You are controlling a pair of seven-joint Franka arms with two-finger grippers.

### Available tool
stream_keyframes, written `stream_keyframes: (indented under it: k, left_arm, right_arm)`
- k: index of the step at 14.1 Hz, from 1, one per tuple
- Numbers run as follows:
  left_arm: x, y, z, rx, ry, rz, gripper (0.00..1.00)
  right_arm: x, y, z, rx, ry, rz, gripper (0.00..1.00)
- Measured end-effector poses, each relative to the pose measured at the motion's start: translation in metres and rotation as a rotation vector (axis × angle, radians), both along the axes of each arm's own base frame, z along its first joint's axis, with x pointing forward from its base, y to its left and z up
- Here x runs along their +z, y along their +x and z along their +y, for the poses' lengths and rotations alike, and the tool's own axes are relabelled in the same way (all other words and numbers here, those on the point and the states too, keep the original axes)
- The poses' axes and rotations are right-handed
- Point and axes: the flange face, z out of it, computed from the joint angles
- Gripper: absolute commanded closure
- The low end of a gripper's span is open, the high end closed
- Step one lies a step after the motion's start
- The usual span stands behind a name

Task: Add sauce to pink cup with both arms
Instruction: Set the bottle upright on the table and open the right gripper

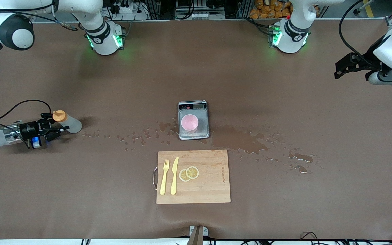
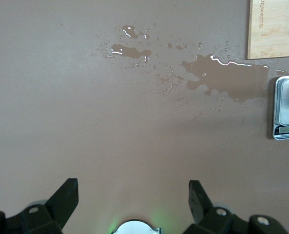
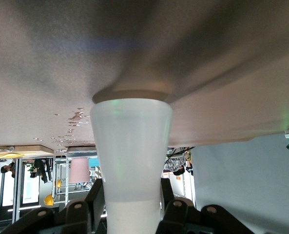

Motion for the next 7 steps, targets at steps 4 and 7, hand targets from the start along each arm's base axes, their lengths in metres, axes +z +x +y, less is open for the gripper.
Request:
stream_keyframes:
  k: [4,7]
  left_arm:
    - [-0.0001,0.0,-0.0006,-0.001,0.0,0.0,0.0]
    - [-0.0001,0.0,-0.0007,-0.001,0.0,0.0,0.0]
  right_arm:
    - [0.0022,0.0024,0.0024,0.002,0.008,-0.007,0.0]
    - [0.0063,0.0057,0.0015,0.004,0.003,-0.018,0.0]
